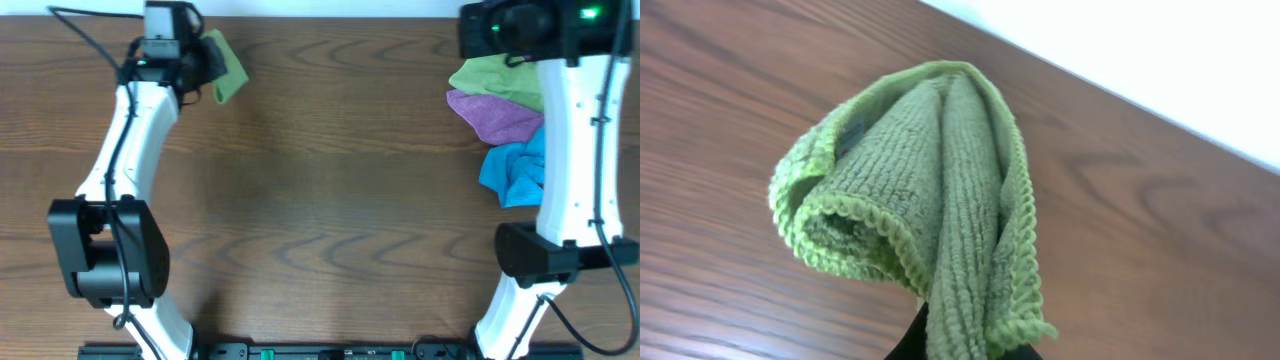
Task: Fold the cloth
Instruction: 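Carry the folded cloth with left gripper to the table's top-left corner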
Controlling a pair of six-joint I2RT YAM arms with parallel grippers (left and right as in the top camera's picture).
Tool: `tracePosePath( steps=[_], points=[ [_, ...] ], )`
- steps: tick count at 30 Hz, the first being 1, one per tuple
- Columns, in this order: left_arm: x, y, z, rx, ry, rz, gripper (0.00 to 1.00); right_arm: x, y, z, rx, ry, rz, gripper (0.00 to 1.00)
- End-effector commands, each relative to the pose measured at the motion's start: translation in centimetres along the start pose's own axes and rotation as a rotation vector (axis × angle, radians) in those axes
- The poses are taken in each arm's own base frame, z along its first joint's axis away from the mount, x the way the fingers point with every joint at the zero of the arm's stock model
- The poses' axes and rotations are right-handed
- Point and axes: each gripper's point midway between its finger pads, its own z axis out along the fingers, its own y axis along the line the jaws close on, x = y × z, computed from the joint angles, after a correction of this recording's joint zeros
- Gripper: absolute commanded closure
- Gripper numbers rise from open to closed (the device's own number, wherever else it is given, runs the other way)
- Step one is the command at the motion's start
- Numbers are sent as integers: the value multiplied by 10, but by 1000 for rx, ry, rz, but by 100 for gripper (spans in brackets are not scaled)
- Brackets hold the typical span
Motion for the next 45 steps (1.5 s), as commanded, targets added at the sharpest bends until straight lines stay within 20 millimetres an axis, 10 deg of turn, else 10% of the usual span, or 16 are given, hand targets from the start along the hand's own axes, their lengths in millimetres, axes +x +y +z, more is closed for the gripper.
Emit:
tracePosePath(
  steps=[1,8,16,29,45],
  points=[
    [-36,37,-13,-57,-96,-68,94,1,-14,0,17,3,12,98],
    [-74,83,-19,-93,-209,-94,94,0,-18,2,23,1,19,98],
    [-90,109,21,67,-244,-368,94,1,-18,2,23,6,18,99],
    [-120,122,83,321,-415,-660,94,2,-17,2,22,10,30,98],
    [-119,149,98,258,-483,-821,94,3,-17,2,21,14,46,98]
  ],
)
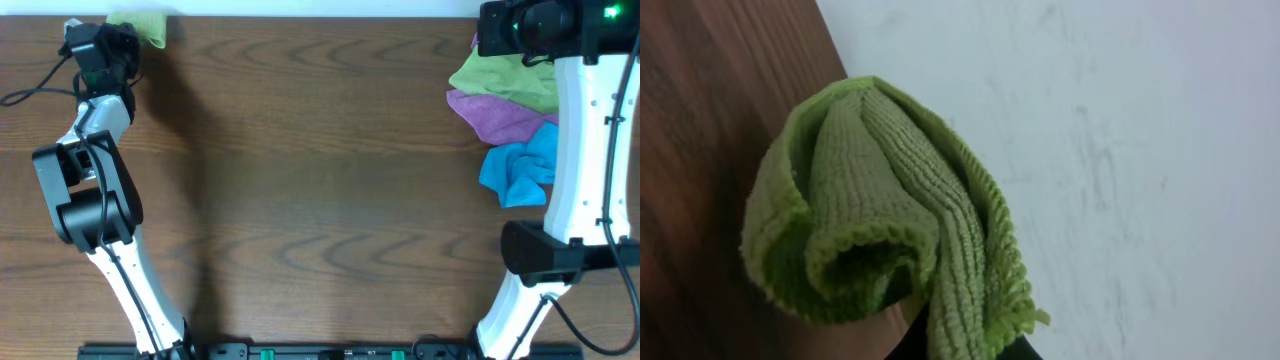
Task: Fold the cloth
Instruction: 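Carry the folded cloth with left gripper to the table's top-left corner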
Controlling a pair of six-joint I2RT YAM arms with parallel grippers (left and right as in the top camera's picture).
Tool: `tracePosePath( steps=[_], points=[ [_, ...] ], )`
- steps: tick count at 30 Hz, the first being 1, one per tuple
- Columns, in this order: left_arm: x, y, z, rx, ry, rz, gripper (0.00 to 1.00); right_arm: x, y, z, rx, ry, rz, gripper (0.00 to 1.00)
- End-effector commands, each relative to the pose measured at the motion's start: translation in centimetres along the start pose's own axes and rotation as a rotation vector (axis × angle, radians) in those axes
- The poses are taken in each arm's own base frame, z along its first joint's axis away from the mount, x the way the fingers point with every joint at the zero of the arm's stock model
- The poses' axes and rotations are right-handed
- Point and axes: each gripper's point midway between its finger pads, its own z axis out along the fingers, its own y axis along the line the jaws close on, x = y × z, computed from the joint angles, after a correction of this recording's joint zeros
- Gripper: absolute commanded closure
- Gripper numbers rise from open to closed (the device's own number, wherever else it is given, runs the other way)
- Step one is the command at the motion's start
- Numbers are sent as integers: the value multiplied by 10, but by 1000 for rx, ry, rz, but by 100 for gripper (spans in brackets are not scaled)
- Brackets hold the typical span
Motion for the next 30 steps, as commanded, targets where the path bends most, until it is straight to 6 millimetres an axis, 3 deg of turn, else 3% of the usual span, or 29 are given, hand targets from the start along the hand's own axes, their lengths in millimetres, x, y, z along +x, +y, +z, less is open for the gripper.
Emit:
tracePosePath(
  steps=[1,9,14,22,30],
  points=[
    [-4,2,3,-4,-12,-29,94,2,1,1,-1,10,16,98],
    [14,9,4,-2,86,16,95,5,1,1,-1,20,16,98],
    [12,4,5,18,92,107,95,3,1,1,-1,14,16,98],
    [22,3,28,43,200,126,95,4,4,1,-9,16,11,98],
    [27,21,30,-8,223,141,94,3,16,1,-23,14,-9,98]
  ],
)
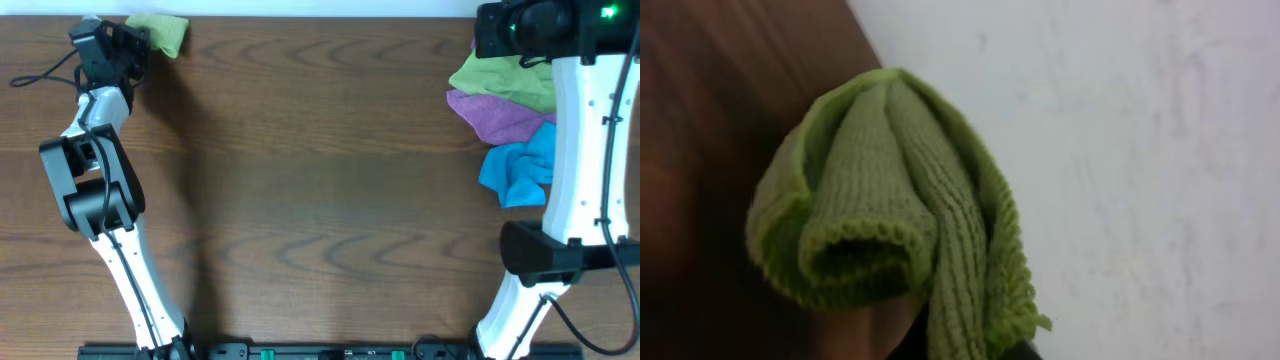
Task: Fold the cloth
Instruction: 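Carry the folded cloth with left gripper to the table's top-left corner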
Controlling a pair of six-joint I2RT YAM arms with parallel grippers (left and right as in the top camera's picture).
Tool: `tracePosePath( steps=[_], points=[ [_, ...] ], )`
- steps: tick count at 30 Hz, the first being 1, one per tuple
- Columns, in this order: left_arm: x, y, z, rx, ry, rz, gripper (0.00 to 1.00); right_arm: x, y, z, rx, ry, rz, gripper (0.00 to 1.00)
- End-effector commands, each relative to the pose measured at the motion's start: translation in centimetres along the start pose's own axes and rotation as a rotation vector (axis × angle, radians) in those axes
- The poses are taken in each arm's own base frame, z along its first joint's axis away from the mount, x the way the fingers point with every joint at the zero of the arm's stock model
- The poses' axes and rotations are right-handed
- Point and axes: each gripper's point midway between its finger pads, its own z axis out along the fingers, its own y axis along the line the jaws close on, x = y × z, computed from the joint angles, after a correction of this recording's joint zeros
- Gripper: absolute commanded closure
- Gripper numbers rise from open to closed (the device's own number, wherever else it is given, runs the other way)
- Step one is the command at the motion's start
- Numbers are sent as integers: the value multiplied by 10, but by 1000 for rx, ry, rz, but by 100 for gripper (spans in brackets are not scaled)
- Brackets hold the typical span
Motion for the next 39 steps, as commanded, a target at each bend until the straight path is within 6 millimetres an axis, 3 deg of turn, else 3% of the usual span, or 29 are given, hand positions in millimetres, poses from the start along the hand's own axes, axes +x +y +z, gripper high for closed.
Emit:
tracePosePath(
  steps=[1,4,5,7,8,9,10,17,27,39],
  points=[
    [-5,-1,1,13,4,48,94,1,8,1,-11,4,2,98],
    [-5,-1,1,13,4,45,94,1,8,1,-11,5,2,99],
    [-5,-1,1,13,4,46,87,1,8,1,-11,5,2,99],
    [-5,-1,1,13,5,45,62,1,8,1,-11,5,6,99],
    [-5,-1,1,15,7,45,43,1,8,1,-11,6,6,99],
    [-5,-2,1,16,9,44,14,1,8,1,-11,6,6,99],
    [-4,-2,1,18,12,39,4,1,8,1,-11,6,6,99],
    [1,-5,0,41,50,31,5,1,8,1,-11,5,5,98],
    [15,9,-15,-73,135,-49,4,1,8,1,-11,6,5,98],
    [-2,3,-61,-210,124,14,4,0,8,1,-11,1,5,99]
  ],
)
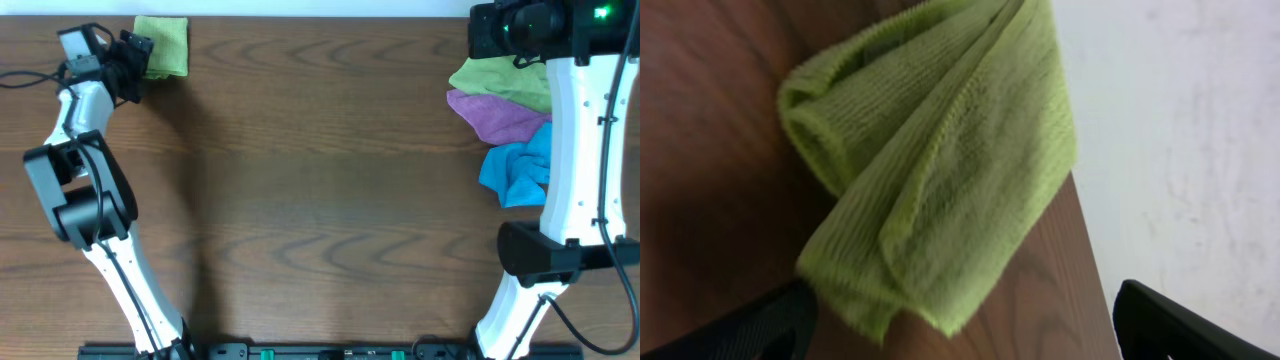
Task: Fold the cloth
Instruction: 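Carry the folded cloth with left gripper to the table's top-left corner, then release the cloth and retract the left gripper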
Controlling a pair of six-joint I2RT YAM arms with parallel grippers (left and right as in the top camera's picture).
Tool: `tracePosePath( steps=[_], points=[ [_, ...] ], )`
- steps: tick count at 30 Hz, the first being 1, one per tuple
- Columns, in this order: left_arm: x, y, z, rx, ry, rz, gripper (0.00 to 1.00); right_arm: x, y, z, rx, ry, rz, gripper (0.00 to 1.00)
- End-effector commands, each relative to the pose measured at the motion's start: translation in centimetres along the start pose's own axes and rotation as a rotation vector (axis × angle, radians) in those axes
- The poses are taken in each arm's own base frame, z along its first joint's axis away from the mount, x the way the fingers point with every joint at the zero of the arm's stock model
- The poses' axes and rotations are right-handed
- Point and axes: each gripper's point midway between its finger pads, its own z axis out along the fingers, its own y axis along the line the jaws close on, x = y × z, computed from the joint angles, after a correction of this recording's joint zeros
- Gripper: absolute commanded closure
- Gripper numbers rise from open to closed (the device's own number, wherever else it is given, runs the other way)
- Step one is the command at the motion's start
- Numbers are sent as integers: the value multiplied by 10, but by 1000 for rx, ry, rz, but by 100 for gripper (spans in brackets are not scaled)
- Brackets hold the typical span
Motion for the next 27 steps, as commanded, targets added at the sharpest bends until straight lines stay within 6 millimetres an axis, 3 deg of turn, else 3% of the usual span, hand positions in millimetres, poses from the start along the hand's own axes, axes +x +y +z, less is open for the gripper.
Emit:
tracePosePath(
  steps=[1,5,11,16,21,27],
  points=[
    [-15,-23,-29,12,-46,68,4,0,2,1,-3,0,14,98],
    [-6,-26,-52,-38,-17,147,4,0,2,1,-3,2,11,95],
    [15,-35,-98,-145,15,312,4,4,-1,1,1,18,-8,38],
    [51,-53,-148,-217,73,501,4,10,-10,0,11,41,9,9],
    [74,-71,-205,-290,41,632,5,11,-20,-7,-37,33,53,2],
    [84,-95,-270,-257,-44,674,5,11,-40,-31,-117,-16,120,1]
  ],
)
